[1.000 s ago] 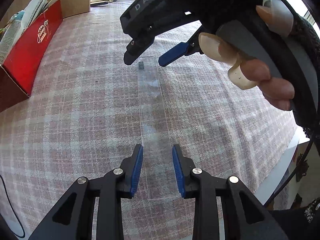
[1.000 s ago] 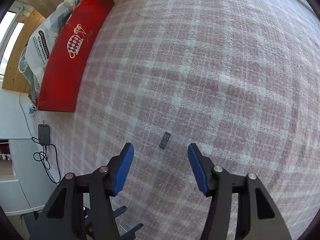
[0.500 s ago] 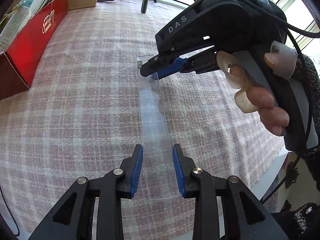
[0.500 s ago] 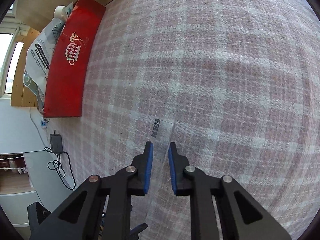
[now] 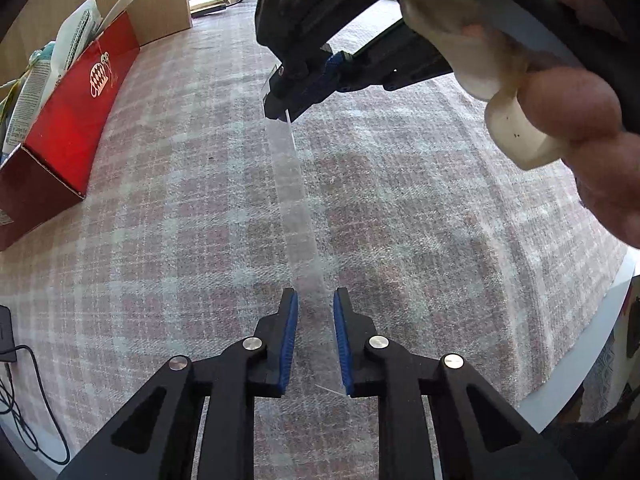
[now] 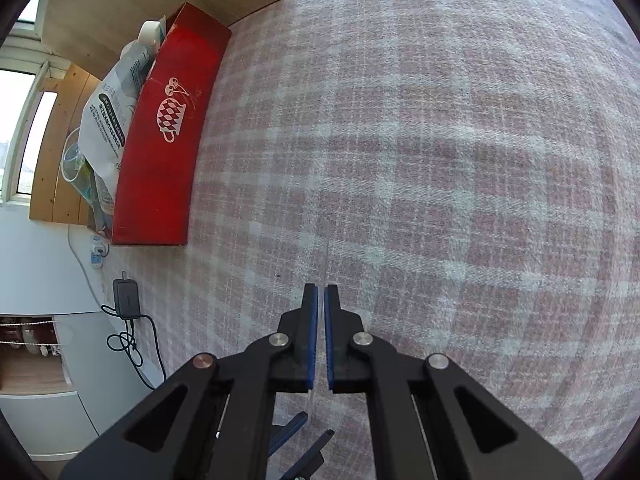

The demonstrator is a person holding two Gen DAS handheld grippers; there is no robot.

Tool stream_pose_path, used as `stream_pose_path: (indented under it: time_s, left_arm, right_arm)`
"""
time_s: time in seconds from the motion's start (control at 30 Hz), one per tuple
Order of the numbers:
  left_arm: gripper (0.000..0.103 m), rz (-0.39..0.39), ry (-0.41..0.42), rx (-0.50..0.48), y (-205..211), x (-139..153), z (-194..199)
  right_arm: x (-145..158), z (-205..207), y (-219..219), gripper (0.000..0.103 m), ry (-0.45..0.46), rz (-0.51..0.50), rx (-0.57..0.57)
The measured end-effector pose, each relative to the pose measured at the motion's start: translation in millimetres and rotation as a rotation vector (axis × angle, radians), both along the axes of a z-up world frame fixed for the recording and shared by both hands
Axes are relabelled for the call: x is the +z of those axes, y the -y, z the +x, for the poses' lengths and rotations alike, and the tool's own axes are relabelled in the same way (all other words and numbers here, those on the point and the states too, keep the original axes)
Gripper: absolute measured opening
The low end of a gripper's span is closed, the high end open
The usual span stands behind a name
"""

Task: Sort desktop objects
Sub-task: 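Carry the clear strip into the red box and open both grippers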

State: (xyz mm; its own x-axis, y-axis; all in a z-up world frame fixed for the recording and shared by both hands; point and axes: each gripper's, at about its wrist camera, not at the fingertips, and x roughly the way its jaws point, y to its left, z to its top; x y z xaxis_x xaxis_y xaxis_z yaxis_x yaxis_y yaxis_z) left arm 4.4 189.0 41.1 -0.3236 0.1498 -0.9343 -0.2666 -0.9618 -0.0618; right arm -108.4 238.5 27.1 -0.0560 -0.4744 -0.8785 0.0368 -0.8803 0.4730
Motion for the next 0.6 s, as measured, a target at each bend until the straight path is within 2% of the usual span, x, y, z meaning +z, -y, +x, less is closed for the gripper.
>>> stream_pose_path:
  time_s: [0.1,0.23,0.4,0.6]
  left_arm:
    - [0.015,-0.018,-0.022,-0.003,-0.9,6.1,2.6]
    - [0.015,-0.034,-0.074,0.003,6.0,26.4,5.7]
    - [0.015,-0.049,-0.151,0.019,28.9,63.7,5.5]
    - [0.015,-0.06,-0.234,0.058,100.7,103.2,2.0]
  right_arm:
    - [-2.2,1.8,13.9,0.004,-0.014,-0.016,-0.012]
    - [14.4,-1.6,34.9,0.004,-0.045,-0.06,-0.017]
    - [59.0,-7.4,62.9,0.004,-0.122,-0.096,0.015]
    - [124.1,-20.4,121.7,0.004,-0.254,-0.074,0.101]
